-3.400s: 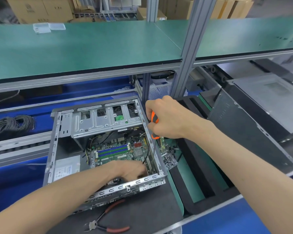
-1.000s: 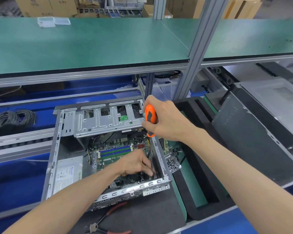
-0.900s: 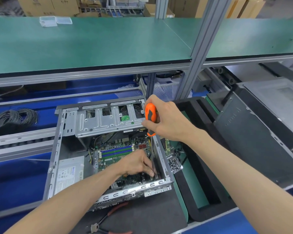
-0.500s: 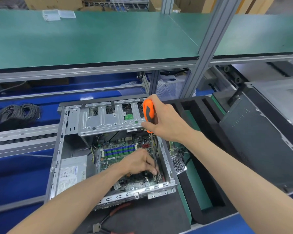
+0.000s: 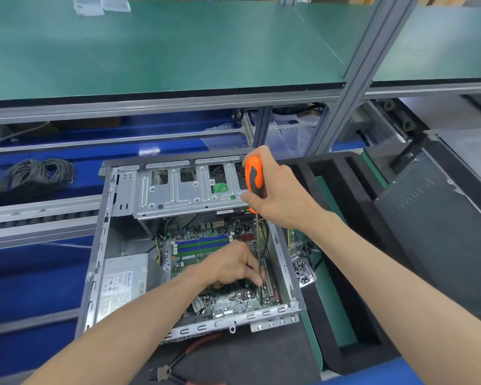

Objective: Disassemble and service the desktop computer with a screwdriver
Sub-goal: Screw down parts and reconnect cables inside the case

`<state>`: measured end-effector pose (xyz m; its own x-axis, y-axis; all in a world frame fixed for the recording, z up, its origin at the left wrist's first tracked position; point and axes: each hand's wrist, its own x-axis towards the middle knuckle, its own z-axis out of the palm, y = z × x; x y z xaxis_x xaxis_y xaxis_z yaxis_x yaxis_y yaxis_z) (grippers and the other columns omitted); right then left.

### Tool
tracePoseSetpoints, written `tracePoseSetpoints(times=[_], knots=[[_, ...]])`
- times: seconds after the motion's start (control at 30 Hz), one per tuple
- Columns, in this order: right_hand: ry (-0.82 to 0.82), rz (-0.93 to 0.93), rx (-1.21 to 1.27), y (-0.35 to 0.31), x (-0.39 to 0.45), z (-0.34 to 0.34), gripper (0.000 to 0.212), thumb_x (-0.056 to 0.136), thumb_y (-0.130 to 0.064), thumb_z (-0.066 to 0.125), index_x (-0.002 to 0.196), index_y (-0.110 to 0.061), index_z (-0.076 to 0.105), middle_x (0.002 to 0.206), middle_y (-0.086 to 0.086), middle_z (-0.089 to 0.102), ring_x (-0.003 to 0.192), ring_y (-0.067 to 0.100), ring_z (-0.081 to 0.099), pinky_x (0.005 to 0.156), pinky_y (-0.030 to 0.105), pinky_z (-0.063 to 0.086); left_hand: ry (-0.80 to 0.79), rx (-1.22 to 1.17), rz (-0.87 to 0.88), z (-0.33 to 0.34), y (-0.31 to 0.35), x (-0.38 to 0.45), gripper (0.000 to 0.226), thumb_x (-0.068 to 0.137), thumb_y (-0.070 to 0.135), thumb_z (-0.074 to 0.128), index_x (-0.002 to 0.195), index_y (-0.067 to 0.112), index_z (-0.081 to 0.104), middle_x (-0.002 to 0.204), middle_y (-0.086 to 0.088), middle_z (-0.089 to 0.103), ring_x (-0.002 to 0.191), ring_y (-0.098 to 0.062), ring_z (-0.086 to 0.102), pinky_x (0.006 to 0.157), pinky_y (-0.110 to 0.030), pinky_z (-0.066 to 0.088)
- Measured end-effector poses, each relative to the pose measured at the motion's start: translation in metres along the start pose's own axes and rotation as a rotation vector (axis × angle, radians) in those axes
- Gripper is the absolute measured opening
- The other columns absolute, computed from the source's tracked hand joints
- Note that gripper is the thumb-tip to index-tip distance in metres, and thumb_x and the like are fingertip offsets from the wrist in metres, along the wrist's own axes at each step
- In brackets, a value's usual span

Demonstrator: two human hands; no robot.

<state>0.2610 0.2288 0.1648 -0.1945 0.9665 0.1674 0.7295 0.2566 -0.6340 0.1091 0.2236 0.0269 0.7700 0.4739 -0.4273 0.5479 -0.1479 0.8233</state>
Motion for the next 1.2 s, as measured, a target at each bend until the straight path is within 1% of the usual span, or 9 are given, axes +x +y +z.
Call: tracePoseSetpoints(times=[0.13, 0.27, 0.37, 0.47, 0.53, 0.67, 0.77, 0.93, 1.2], knots=[[-0.002, -0.004, 0.005, 0.0, 0.002, 0.001, 0.05, 0.087, -0.019, 0.073, 0.119, -0.022, 0.034, 0.066, -0.006, 0.045, 0.053, 0.01, 0.048, 0.049, 0.019, 0.034, -0.034, 0.005, -0.012, -0.002, 0.0, 0.0, 0.023, 0.078, 0.026, 0.083, 0.065, 0.042, 0.075, 0.083, 0.026, 0.073, 0.093, 0.001, 0.069, 0.096, -0.026, 0.048], [-0.003, -0.012, 0.024, -0.002, 0.003, 0.0, 0.05, 0.087, -0.019, 0.072, 0.119, -0.023, 0.034, 0.066, -0.001, 0.046, 0.055, 0.016, 0.049, 0.048, 0.025, 0.037, -0.038, 0.003, -0.002, -0.004, 0.001, 0.0, 0.027, 0.077, 0.026, 0.084, 0.062, 0.046, 0.074, 0.087, 0.021, 0.075, 0.093, -0.002, 0.07, 0.098, -0.031, 0.05], [0.003, -0.04, 0.031, -0.002, 0.002, -0.002, 0.053, 0.085, -0.017, 0.073, 0.118, -0.026, 0.033, 0.065, 0.0, 0.044, 0.051, 0.016, 0.047, 0.046, 0.024, 0.036, -0.032, -0.002, 0.0, -0.004, 0.001, 0.0, 0.024, 0.076, 0.027, 0.085, 0.064, 0.044, 0.075, 0.089, 0.015, 0.077, 0.09, -0.007, 0.071, 0.097, -0.033, 0.052], [0.0, -0.071, 0.014, -0.002, -0.001, -0.002, 0.056, 0.083, -0.016, 0.073, 0.119, -0.028, 0.033, 0.064, -0.003, 0.04, 0.051, 0.015, 0.043, 0.046, 0.022, 0.034, -0.044, 0.005, 0.003, -0.003, 0.001, 0.0, 0.011, 0.077, 0.027, 0.085, 0.073, 0.035, 0.079, 0.09, 0.011, 0.078, 0.089, -0.011, 0.072, 0.096, -0.036, 0.053], [-0.016, -0.079, 0.01, -0.003, -0.002, -0.001, 0.055, 0.082, -0.014, 0.072, 0.119, -0.028, 0.033, 0.064, 0.005, 0.042, 0.053, 0.021, 0.044, 0.048, 0.026, 0.031, -0.051, 0.012, 0.005, -0.002, 0.001, 0.0, 0.007, 0.077, 0.027, 0.085, 0.077, 0.031, 0.079, 0.091, 0.009, 0.078, 0.088, -0.009, 0.072, 0.095, -0.036, 0.053], [-0.025, -0.086, 0.032, -0.007, -0.001, -0.001, 0.054, 0.081, -0.011, 0.072, 0.116, -0.026, 0.034, 0.063, 0.017, 0.046, 0.052, 0.027, 0.044, 0.047, 0.041, 0.037, -0.062, 0.01, -0.005, -0.001, 0.003, -0.001, 0.006, 0.077, 0.029, 0.085, 0.077, 0.031, 0.079, 0.093, 0.006, 0.078, 0.089, -0.011, 0.071, 0.095, -0.038, 0.052], [-0.03, -0.093, 0.047, -0.008, -0.001, -0.001, 0.054, 0.08, -0.009, 0.071, 0.115, -0.027, 0.034, 0.062, 0.017, 0.044, 0.049, 0.024, 0.042, 0.046, 0.041, 0.035, -0.062, 0.011, -0.017, 0.002, 0.003, 0.001, 0.005, 0.077, 0.032, 0.084, 0.078, 0.032, 0.079, 0.095, 0.005, 0.078, 0.093, -0.014, 0.071, 0.096, -0.04, 0.052], [-0.057, -0.082, 0.049, -0.009, -0.004, -0.001, 0.054, 0.082, -0.01, 0.071, 0.115, -0.029, 0.033, 0.064, 0.023, 0.045, 0.05, 0.028, 0.044, 0.045, 0.042, 0.035, -0.056, -0.008, -0.002, 0.007, 0.003, 0.002, 0.012, 0.077, 0.028, 0.085, 0.086, 0.02, 0.081, 0.094, 0.004, 0.078, 0.092, -0.016, 0.072, 0.097, -0.039, 0.052], [-0.052, -0.074, 0.046, -0.009, -0.008, -0.003, 0.054, 0.082, -0.011, 0.072, 0.114, -0.029, 0.033, 0.064, 0.021, 0.044, 0.05, 0.026, 0.043, 0.046, 0.042, 0.036, -0.076, 0.012, 0.025, 0.009, 0.001, 0.004, 0.008, 0.078, 0.028, 0.084, 0.084, 0.025, 0.08, 0.096, 0.006, 0.078, 0.09, -0.01, 0.072, 0.098, -0.035, 0.051]])
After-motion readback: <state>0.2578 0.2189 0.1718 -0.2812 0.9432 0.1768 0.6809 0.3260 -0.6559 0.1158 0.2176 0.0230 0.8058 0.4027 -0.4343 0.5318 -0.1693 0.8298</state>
